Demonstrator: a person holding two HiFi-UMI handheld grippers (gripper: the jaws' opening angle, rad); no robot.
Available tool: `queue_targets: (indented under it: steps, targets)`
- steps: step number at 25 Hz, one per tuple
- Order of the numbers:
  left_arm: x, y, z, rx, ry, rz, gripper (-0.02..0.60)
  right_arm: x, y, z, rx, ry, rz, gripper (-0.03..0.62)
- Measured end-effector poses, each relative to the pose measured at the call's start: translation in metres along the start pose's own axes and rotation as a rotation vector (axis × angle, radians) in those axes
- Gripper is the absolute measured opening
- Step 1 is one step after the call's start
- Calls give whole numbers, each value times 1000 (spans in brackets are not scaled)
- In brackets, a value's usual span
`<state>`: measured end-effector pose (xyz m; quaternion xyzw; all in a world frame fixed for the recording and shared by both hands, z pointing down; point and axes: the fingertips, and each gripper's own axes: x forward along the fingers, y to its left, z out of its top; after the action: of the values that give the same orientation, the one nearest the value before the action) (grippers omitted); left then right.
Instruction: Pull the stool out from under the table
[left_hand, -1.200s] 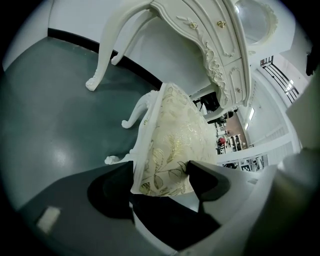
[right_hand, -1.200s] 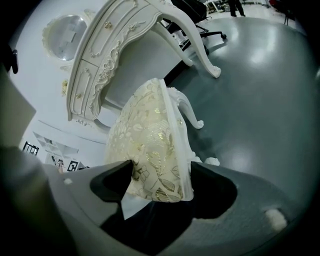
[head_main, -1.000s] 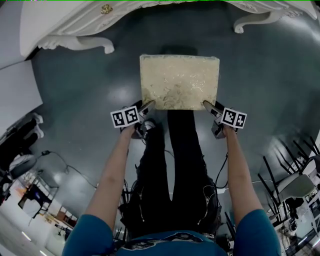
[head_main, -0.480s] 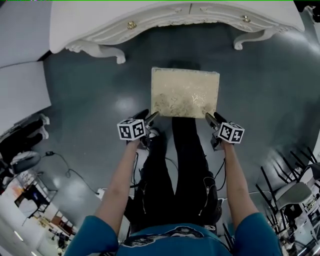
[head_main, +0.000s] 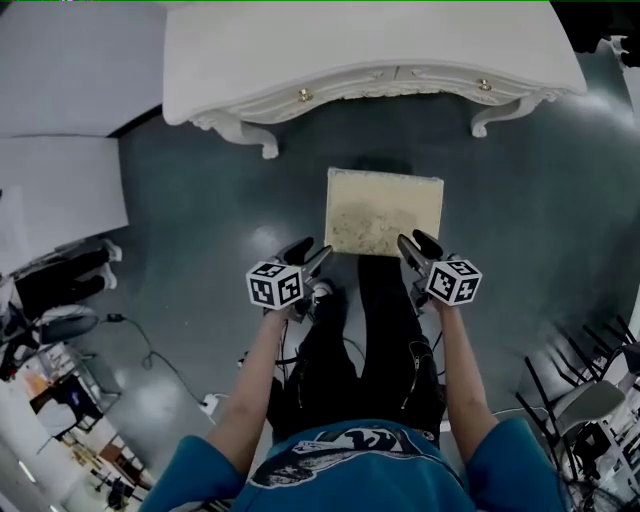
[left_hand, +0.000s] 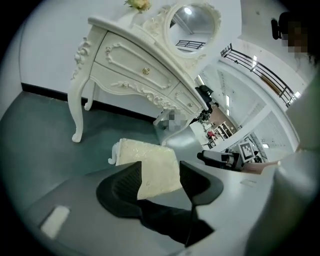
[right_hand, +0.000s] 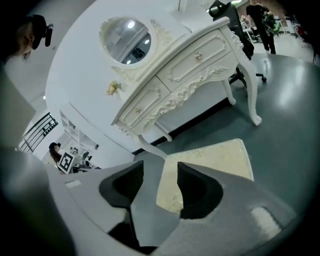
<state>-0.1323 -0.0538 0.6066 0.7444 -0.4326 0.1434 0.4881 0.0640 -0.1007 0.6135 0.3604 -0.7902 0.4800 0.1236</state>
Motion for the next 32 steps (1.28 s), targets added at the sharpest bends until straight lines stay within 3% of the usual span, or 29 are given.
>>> queue_targets:
  steps: [4,9,14,23,27,32]
  targets:
    - [-14,-17,27,9,-69,-25,233,9,53,26,-47,-41,76,199]
    - [-50,-45,49,140,-109,-20,212,4,123,46,-131,-68,164,187]
    - [-98,-67,63,218,-181,-30,198,-11,188,60,-202,-92,253,167]
    - [-204,-101,105,341,-420,-66,164,-42,298,62,-361,-140,346,158]
    - [-249,-121,103,384,-492,-94,146,-54,337,49,-401,-179,364,158]
    - [-298,-125,70,421,-496,-118,123,-69,374,28,-407,-257,353,156]
